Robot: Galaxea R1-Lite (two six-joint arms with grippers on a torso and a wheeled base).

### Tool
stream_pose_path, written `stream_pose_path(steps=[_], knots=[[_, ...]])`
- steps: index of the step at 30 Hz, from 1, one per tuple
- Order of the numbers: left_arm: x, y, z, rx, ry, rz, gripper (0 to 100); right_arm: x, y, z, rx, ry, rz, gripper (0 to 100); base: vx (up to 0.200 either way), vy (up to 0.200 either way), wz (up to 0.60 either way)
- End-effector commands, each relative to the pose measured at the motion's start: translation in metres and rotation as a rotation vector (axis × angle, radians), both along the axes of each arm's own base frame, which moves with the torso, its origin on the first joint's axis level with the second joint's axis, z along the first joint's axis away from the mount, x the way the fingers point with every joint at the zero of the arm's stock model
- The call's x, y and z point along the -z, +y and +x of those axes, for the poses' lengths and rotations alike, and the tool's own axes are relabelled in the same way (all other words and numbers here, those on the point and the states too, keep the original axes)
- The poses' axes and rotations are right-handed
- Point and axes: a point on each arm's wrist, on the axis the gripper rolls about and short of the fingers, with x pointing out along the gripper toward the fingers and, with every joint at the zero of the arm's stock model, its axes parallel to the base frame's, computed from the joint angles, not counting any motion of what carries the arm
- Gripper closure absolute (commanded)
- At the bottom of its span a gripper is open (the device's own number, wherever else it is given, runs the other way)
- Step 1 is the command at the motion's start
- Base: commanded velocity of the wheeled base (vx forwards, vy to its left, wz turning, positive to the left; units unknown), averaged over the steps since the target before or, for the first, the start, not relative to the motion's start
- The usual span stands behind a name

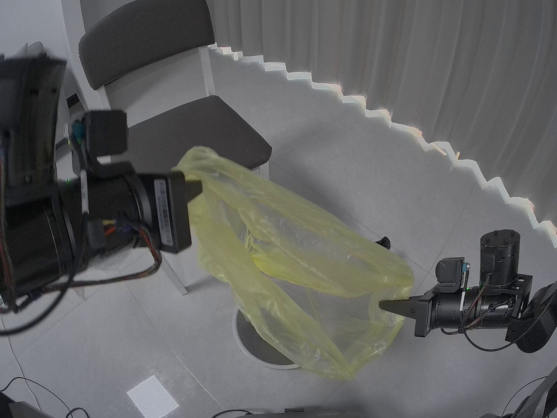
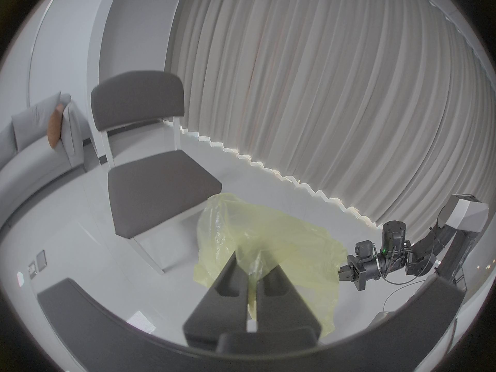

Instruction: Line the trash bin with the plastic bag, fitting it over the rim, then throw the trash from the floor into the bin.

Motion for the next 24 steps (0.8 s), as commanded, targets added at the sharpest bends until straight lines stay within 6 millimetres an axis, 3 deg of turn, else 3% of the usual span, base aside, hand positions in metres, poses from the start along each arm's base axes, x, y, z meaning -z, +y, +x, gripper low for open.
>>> stream_pose_path(steps=[1,2,5,6,7,11,17,24], knots=[[0.049,0.017,0.001,0.034,0.054,-0.064,100,0.014,0.004,0.002,-0.013,0.049,-0.031,100,0.0,0.0,0.0],[0.049,0.017,0.001,0.034,0.054,-0.064,100,0.014,0.004,0.002,-0.013,0.049,-0.031,100,0.0,0.0,0.0],[0.086,0.018,0.01,0.075,0.112,-0.059,100,0.026,0.003,0.003,-0.028,0.072,-0.074,100,0.0,0.0,0.0],[0.086,0.018,0.01,0.075,0.112,-0.059,100,0.026,0.003,0.003,-0.028,0.072,-0.074,100,0.0,0.0,0.0],[0.106,0.018,0.02,0.088,0.152,-0.059,100,0.036,0.005,0.005,-0.037,0.097,-0.099,100,0.0,0.0,0.0],[0.138,0.017,0.045,0.106,0.14,-0.109,100,0.056,0.006,0.015,-0.017,0.137,-0.145,100,0.0,0.0,0.0],[0.156,0.013,0.065,0.093,0.102,-0.143,100,0.078,0.004,0.03,0.016,0.121,-0.145,100,0.0,0.0,0.0],[0.183,0.001,0.083,0.092,0.159,-0.142,100,0.081,-0.003,0.036,0.042,0.099,-0.143,100,0.0,0.0,0.0]])
